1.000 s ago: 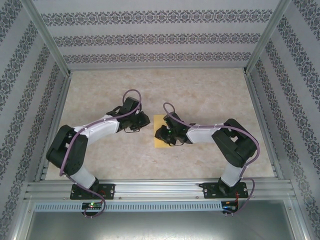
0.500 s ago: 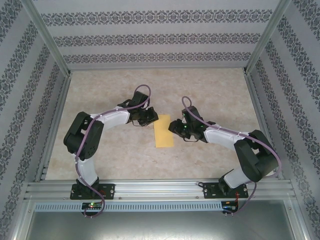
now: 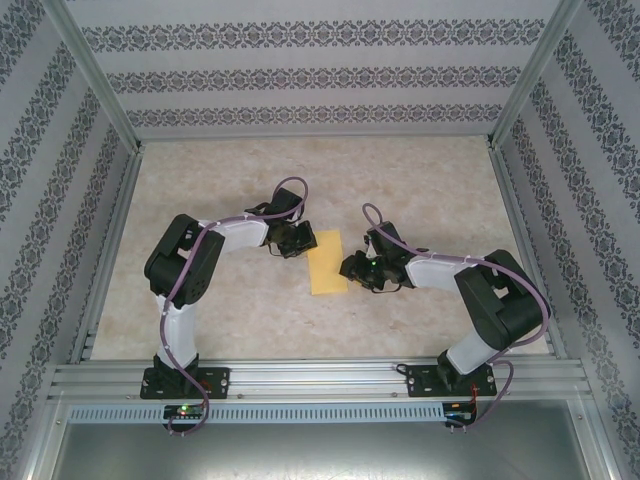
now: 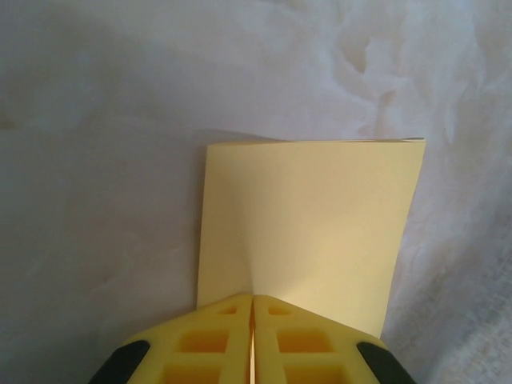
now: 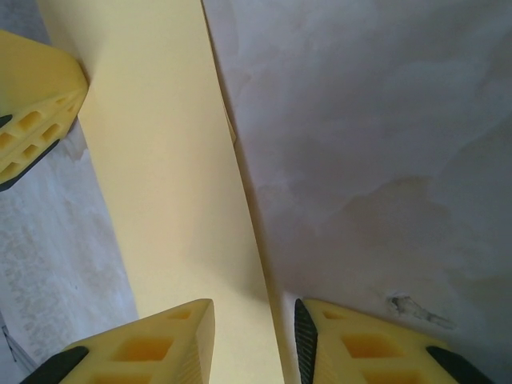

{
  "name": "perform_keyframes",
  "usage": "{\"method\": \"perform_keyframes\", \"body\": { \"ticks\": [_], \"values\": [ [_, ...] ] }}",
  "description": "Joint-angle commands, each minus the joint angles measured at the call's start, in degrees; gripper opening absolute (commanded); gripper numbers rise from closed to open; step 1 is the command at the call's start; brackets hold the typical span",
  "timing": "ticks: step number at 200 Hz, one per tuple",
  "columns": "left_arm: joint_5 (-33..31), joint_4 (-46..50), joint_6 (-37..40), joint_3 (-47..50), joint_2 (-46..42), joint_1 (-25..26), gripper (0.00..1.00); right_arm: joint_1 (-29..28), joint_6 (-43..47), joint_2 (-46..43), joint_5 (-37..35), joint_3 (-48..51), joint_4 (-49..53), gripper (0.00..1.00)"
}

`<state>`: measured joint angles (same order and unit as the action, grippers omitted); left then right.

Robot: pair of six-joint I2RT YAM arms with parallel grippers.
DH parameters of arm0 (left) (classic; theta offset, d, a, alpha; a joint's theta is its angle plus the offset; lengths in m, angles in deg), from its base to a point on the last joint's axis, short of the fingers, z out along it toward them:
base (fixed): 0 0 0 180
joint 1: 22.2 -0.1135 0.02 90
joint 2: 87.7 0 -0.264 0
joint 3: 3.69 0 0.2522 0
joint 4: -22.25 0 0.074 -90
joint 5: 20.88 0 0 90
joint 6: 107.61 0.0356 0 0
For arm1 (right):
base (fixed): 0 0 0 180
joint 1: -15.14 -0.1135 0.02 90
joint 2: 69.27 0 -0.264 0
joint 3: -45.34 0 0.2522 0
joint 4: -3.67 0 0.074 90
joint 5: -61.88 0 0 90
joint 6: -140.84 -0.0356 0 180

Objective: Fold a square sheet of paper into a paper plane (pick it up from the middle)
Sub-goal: Third fold the triangle at the center of the table.

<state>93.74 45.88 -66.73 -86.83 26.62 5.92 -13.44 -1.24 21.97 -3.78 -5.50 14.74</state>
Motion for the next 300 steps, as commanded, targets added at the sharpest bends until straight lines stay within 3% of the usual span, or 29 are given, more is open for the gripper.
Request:
{"method": "perform_keyframes", "body": {
  "ticks": [1,119,180,239,300],
  "values": [
    [-1.7,2.4,1.7,0.8,0.8,0.4,0.11,0.1,0.2,0.8,2.3,1.2,-2.6,0.34],
    [1.3,1.6,4.2,0.5,1.2,0.4,0.11,0.4,-4.6,2.0,5.9,2.4,-13.1,0.34],
    [1.0,2.3,4.6,0.4,1.0,0.4,0.11,0.5,-7.0,3.3,2.9,0.3,-6.9,0.36],
    [0.6,2.2,4.3,0.3,0.7,0.3,0.11,-1.2,-12.4,-3.4,-4.0,3.3,-2.2,0.36],
    [1.1,1.9,4.1,0.5,0.4,0.4,0.11,-2.0,-13.2,2.7,-0.2,1.2,-7.4,0.35]
  ]
}}
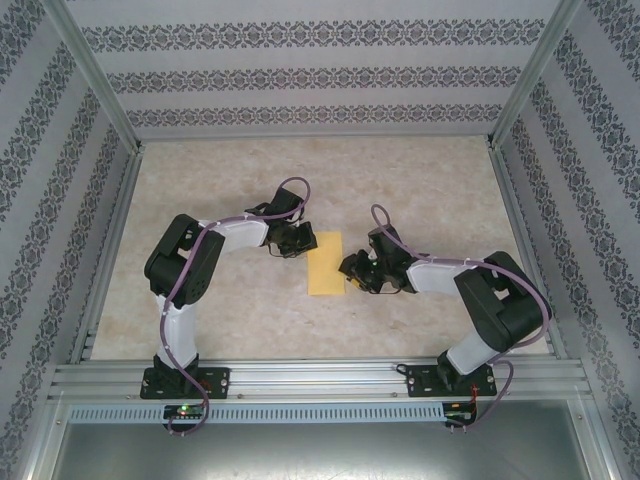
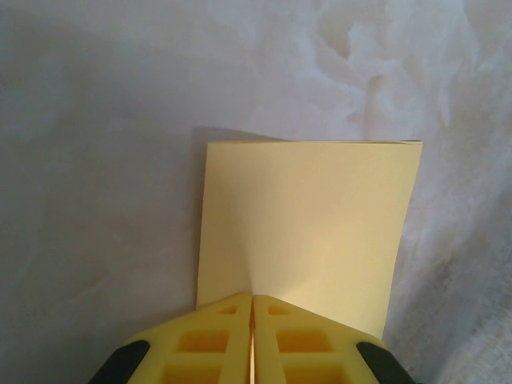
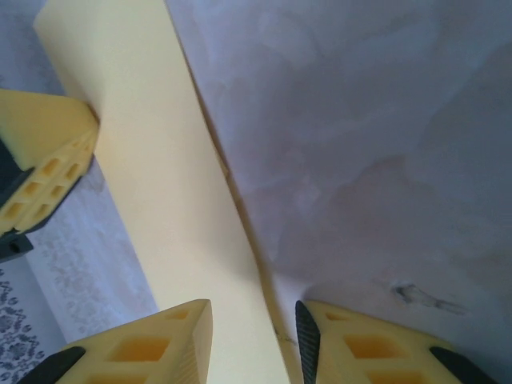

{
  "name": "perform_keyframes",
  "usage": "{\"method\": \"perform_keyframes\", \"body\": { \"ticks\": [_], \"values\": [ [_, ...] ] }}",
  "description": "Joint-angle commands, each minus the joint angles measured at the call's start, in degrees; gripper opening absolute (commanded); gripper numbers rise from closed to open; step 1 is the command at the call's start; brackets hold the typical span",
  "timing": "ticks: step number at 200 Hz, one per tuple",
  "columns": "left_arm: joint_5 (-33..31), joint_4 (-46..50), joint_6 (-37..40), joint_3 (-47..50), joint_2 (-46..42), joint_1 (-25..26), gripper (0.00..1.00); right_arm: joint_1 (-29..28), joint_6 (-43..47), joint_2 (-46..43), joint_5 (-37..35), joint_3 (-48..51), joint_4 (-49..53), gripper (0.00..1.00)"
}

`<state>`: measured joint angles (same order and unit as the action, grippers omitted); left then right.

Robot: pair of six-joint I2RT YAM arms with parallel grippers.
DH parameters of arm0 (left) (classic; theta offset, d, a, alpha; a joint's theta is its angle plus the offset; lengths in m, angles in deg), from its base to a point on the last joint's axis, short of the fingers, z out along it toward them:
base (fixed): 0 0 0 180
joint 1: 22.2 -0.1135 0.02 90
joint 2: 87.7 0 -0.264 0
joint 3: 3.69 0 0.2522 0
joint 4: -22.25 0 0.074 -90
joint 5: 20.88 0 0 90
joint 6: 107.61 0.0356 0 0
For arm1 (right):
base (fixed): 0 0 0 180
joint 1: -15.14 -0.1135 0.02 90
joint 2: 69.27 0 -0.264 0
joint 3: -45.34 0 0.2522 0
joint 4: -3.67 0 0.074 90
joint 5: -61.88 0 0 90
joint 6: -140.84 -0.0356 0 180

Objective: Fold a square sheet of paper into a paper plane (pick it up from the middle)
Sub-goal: Third fold the triangle at the center of the table.

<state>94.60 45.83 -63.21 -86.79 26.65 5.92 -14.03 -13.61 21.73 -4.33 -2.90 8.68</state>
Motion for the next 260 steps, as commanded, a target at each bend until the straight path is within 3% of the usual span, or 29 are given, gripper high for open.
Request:
{"method": "perform_keyframes", "body": {
  "ticks": [1,90,131,186,260],
  "values": [
    [0.3,1.9,0.6,0.5,0.4,0.3,0.11,-1.5,-0.8,2.9,0.4,-1.4,-1.4,0.35],
    [0.8,0.9,0.1,1.4,-0.3,0.4,0.11,-1.3,-1.4,3.9,2.5,-1.1,-9.5,0.31],
    [0.8,0.9,0.1,1.7,-0.5,0.4,0.11,-0.5,-1.4,3.5,2.0,-0.8,-9.5,0.32],
    [0.6,0.4,-0.8,1.8,-0.7,0.3,0.11,-1.2,-3.8,-1.6,-2.1,0.5,-0.1,0.35],
    [0.8,0.3,-0.7,2.2,-1.1,0.3,0.11,-2.7,-6.1,-0.4,-1.0,0.8,-3.7,0.33]
  ]
}}
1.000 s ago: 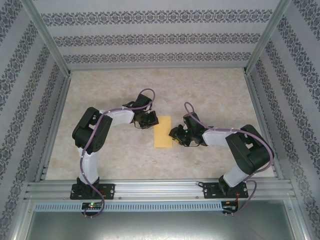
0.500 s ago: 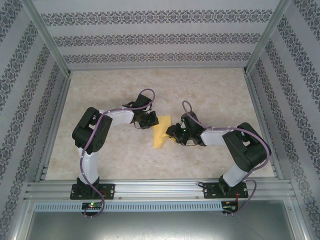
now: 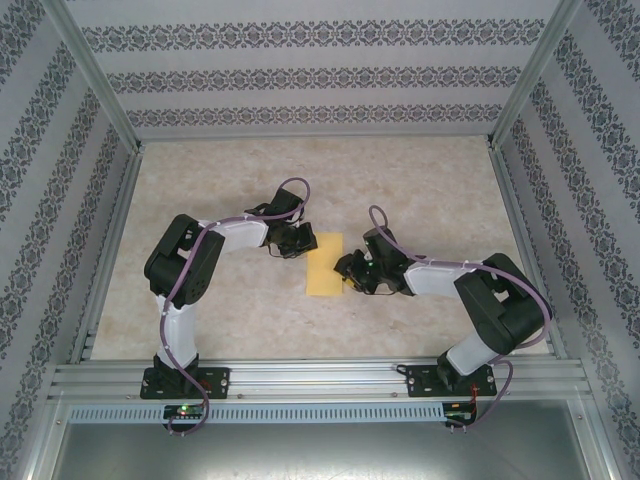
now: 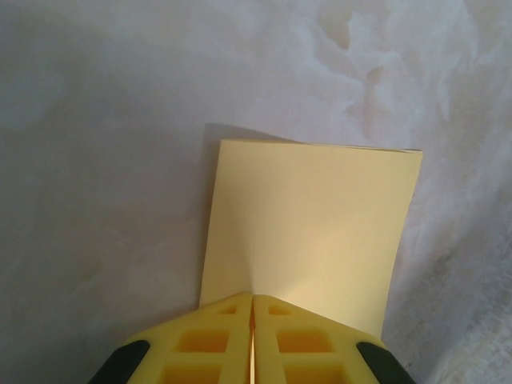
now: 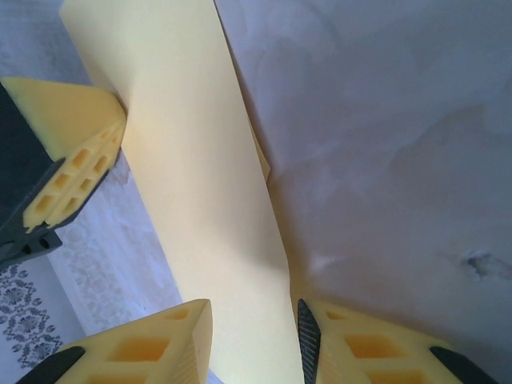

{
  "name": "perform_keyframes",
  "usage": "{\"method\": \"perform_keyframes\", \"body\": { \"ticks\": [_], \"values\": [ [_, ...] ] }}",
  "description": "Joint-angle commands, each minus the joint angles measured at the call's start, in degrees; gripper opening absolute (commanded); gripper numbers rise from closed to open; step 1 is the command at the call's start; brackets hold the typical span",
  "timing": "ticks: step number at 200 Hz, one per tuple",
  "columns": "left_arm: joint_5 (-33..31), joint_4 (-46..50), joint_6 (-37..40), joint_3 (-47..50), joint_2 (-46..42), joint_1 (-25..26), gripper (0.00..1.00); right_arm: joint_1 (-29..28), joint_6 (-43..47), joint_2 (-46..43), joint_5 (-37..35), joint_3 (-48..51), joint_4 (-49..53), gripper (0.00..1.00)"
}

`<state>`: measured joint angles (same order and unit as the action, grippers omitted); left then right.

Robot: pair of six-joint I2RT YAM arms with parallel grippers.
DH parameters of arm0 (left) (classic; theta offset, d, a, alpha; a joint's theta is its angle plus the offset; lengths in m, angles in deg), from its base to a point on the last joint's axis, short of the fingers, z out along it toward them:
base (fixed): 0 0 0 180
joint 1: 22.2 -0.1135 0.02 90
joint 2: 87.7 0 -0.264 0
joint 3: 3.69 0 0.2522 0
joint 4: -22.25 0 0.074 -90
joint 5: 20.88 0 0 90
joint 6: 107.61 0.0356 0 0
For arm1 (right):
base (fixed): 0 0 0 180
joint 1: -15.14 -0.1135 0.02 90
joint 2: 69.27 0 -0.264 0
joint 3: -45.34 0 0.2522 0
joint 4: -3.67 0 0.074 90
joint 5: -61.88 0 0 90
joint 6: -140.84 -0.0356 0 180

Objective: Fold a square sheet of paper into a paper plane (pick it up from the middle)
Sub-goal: Third fold the triangle at the center of the table.

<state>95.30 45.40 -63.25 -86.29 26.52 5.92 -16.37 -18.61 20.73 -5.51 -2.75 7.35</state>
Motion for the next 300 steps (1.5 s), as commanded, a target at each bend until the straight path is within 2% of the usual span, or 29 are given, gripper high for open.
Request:
{"method": "perform_keyframes", "body": {
  "ticks": [1,67,102,148,183,193,204,216,226,239,257,278,300],
  "values": [
    [0.1,0.7,-0.7,1.6,-1.0,0.3,0.11,-0.4,-1.2,0.7,0.3,0.7,-2.5,0.33],
    [0.5,0.3,-0.7,1.8,-1.0,0.4,0.11,-0.4,-2.2,2.6,-0.2,1.3,-5.9,0.34],
    [1.0,0.2,-0.4,1.8,-1.2,0.4,0.11,1.0,0.8,5.6,3.5,-0.2,-11.2,0.31],
    [0.8,0.4,1.3,2.1,-2.0,0.4,0.12,3.6,5.7,8.2,6.8,-2.3,-11.4,0.29],
    [1.0,-0.1,4.3,2.6,-4.4,0.4,0.16,5.4,8.8,10.7,11.8,-5.0,-10.7,0.16],
    [0.7,-0.1,5.4,3.0,-5.8,0.4,0.19,5.6,8.8,10.9,11.9,-4.9,-10.9,0.11],
    [0.2,-0.1,6.6,3.6,-7.6,0.4,0.21,5.7,9.0,11.1,11.7,-4.8,-10.8,0.10],
    [-0.1,0.1,7.8,4.5,-9.7,0.4,0.25,5.7,8.9,11.4,12.0,-4.7,-11.1,0.03],
    [-0.3,-0.1,9.3,5.9,-12.1,0.7,0.30,5.7,8.5,11.4,12.0,-4.6,-11.6,0.03],
    [-1.9,0.8,12.7,7.8,-16.0,2.3,0.37,5.7,7.8,11.2,12.1,-4.5,-12.0,0.02],
    [-7.2,3.3,18.5,10.5,-21.9,6.4,0.43,5.7,7.2,10.8,12.6,-4.9,-12.0,0.03],
    [-15.3,6.6,24.6,13.4,-27.4,13.8,0.47,5.6,6.8,10.3,13.0,-5.1,-11.7,0.04],
    [-24.6,8.1,28.9,14.4,-29.1,22.2,0.49,5.7,6.4,10.5,13.2,-5.1,-11.7,0.05]
  ]
}}
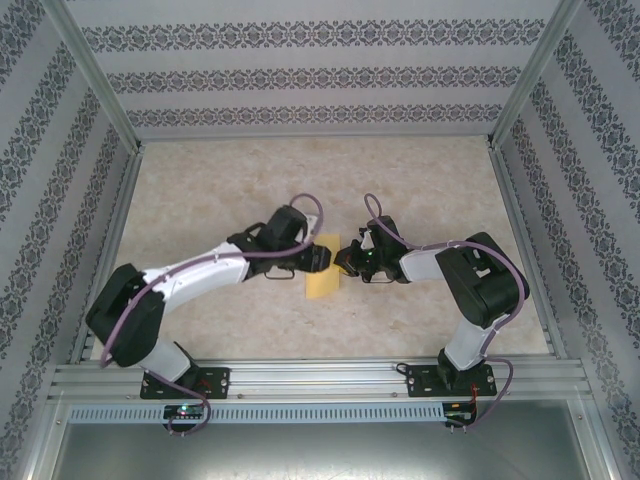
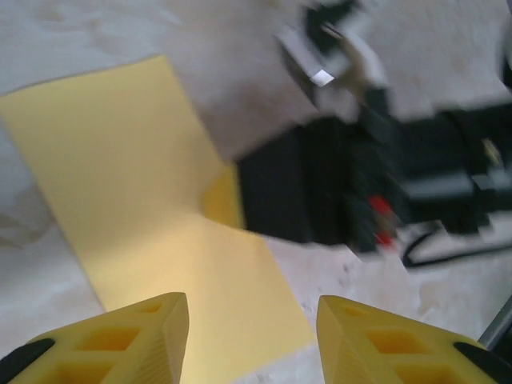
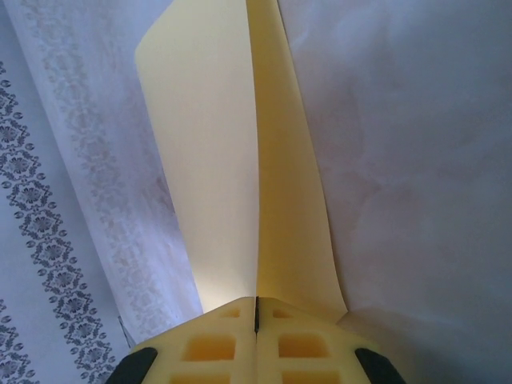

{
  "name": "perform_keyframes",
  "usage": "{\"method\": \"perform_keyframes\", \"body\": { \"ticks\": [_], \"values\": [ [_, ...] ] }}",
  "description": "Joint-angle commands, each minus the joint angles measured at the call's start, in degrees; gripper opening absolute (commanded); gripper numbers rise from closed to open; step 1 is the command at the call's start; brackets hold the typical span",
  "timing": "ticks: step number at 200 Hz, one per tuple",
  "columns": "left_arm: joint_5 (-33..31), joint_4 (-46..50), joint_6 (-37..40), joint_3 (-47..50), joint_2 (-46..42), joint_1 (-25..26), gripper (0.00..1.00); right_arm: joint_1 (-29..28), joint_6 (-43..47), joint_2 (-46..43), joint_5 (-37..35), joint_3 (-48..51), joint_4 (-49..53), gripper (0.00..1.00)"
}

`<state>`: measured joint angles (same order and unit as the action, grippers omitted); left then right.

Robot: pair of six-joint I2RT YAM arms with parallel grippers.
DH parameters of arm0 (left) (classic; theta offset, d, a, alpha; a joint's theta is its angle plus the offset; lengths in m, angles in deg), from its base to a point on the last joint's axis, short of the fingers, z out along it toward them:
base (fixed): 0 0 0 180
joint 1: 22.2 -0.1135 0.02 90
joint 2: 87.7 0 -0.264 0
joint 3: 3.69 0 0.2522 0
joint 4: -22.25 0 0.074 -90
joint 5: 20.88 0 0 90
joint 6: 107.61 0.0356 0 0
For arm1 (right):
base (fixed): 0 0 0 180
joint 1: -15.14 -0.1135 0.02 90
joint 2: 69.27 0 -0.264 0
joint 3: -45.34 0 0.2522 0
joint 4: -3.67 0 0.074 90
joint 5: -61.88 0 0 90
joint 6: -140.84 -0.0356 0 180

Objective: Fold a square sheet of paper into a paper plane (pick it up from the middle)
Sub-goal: Third fold the triangle at the center of the table.

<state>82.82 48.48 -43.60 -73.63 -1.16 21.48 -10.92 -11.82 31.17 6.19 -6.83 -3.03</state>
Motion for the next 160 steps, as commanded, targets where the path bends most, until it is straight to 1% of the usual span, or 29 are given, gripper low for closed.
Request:
{"method": "perform_keyframes", "body": {
  "ticks": [1,28,51,67,88,114,122,133,160],
  "values": [
    [-12.5,5.0,9.4,1.7,-1.4,7.0,0.49,0.3,-0.4,0.1,1.5,-1.0,-1.3,0.05],
    [-19.9,7.3,12.2,-1.2,3.2,14.1,0.50,0.2,-0.7,0.5,1.6,-1.1,-1.6,0.05],
    [-26.4,8.5,14.2,-3.8,8.0,17.8,0.51,0.2,-1.0,0.5,2.0,-1.2,-1.6,0.05],
    [-29.1,8.7,15.0,-5.0,10.2,18.9,0.51,0.2,-1.0,0.4,1.9,-1.2,-1.4,0.05],
    [-30.0,8.2,15.7,-5.7,12.3,19.3,0.52,0.2,-1.0,0.5,2.0,-1.3,-1.4,0.06],
    [-33.6,8.2,16.5,-6.3,14.4,19.8,0.50,0.2,-1.2,0.5,2.1,-1.3,-1.4,0.06],
    [-33.9,8.1,16.6,-6.5,14.7,19.9,0.48,0.2,-1.1,0.5,2.1,-1.2,-1.4,0.07],
    [-33.9,7.7,16.6,-6.7,14.6,19.9,0.42,0.2,-1.2,0.5,2.1,-1.1,-1.4,0.07],
    [-33.9,7.1,16.2,-6.6,14.3,19.9,0.22,0.3,-1.2,0.5,2.0,-1.2,-1.1,0.09]
  ]
}}
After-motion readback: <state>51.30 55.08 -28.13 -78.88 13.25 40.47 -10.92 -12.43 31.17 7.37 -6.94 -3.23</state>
